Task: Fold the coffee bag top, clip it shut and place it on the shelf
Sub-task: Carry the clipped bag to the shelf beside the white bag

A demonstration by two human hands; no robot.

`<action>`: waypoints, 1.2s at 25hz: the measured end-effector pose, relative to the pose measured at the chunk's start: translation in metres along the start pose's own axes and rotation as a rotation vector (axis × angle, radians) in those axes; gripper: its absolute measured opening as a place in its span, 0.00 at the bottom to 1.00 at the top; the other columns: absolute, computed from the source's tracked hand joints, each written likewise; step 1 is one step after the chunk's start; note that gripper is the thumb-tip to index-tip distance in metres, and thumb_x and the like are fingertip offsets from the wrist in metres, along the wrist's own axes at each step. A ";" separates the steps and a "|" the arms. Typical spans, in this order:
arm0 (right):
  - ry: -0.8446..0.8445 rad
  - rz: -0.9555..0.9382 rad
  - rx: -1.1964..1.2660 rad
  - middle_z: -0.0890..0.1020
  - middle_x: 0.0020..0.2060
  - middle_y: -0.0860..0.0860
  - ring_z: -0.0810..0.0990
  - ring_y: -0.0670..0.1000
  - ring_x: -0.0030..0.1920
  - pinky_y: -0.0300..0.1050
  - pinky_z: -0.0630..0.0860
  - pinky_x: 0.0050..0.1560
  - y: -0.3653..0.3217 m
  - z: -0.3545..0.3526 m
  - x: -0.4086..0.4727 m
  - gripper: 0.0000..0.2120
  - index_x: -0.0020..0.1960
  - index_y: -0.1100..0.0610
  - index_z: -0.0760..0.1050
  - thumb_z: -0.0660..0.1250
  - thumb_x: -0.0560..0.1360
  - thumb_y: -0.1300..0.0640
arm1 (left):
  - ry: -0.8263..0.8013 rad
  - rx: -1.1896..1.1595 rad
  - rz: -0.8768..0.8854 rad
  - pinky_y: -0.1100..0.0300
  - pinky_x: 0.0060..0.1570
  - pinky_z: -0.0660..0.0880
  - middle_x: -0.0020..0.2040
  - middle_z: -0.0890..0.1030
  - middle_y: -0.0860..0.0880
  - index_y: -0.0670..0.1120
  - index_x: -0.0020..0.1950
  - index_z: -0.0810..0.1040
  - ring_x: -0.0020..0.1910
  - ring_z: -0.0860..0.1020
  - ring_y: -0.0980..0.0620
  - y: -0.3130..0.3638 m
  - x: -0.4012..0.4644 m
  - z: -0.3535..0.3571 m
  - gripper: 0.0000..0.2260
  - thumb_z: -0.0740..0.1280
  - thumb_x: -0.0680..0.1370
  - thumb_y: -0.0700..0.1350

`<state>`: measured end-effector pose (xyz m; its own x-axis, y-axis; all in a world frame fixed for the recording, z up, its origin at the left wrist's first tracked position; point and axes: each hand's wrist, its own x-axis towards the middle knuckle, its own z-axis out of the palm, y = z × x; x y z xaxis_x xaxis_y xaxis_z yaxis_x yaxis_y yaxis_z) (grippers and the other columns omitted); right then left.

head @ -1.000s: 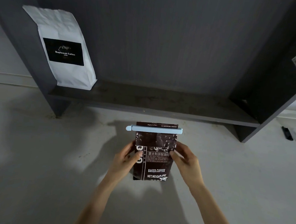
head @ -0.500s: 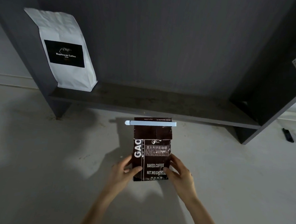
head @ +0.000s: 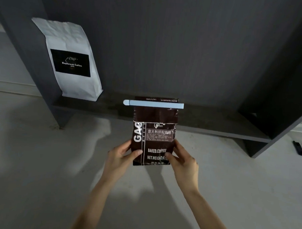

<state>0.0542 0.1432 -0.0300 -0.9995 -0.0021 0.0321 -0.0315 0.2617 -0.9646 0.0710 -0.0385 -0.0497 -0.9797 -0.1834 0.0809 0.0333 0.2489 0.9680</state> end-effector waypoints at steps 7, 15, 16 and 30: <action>-0.045 -0.127 -0.064 0.80 0.49 0.45 0.79 0.43 0.46 0.16 0.68 0.40 -0.049 0.027 0.053 0.22 0.64 0.51 0.70 0.66 0.72 0.62 | 0.099 0.112 0.101 0.56 0.60 0.71 0.52 0.78 0.66 0.55 0.62 0.73 0.59 0.76 0.57 0.029 0.058 -0.043 0.21 0.71 0.69 0.48; -0.116 -0.235 -0.212 0.85 0.46 0.57 0.82 0.53 0.43 0.35 0.74 0.44 -0.079 0.083 0.105 0.16 0.62 0.55 0.72 0.59 0.75 0.62 | 0.231 0.306 0.096 0.77 0.48 0.70 0.52 0.80 0.54 0.47 0.61 0.74 0.51 0.78 0.58 0.036 0.106 -0.091 0.18 0.69 0.72 0.44; -0.126 -0.256 -0.233 0.85 0.43 0.57 0.81 0.52 0.37 0.33 0.71 0.37 -0.083 0.089 0.111 0.15 0.61 0.55 0.72 0.58 0.75 0.62 | 0.250 0.319 0.091 0.70 0.53 0.72 0.54 0.81 0.51 0.46 0.61 0.74 0.54 0.78 0.54 0.035 0.112 -0.096 0.18 0.69 0.71 0.44; -0.382 -0.244 -0.271 0.74 0.64 0.52 0.74 0.53 0.61 0.37 0.68 0.54 -0.079 0.115 0.149 0.27 0.70 0.48 0.56 0.58 0.74 0.63 | 0.340 0.365 -0.012 0.60 0.58 0.68 0.62 0.77 0.41 0.42 0.66 0.68 0.61 0.75 0.46 0.027 0.146 -0.095 0.20 0.64 0.75 0.44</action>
<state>-0.0932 0.0107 0.0212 -0.8960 -0.4326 0.1004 -0.3110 0.4498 -0.8372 -0.0521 -0.1493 0.0108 -0.8577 -0.4729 0.2017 -0.1088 0.5504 0.8278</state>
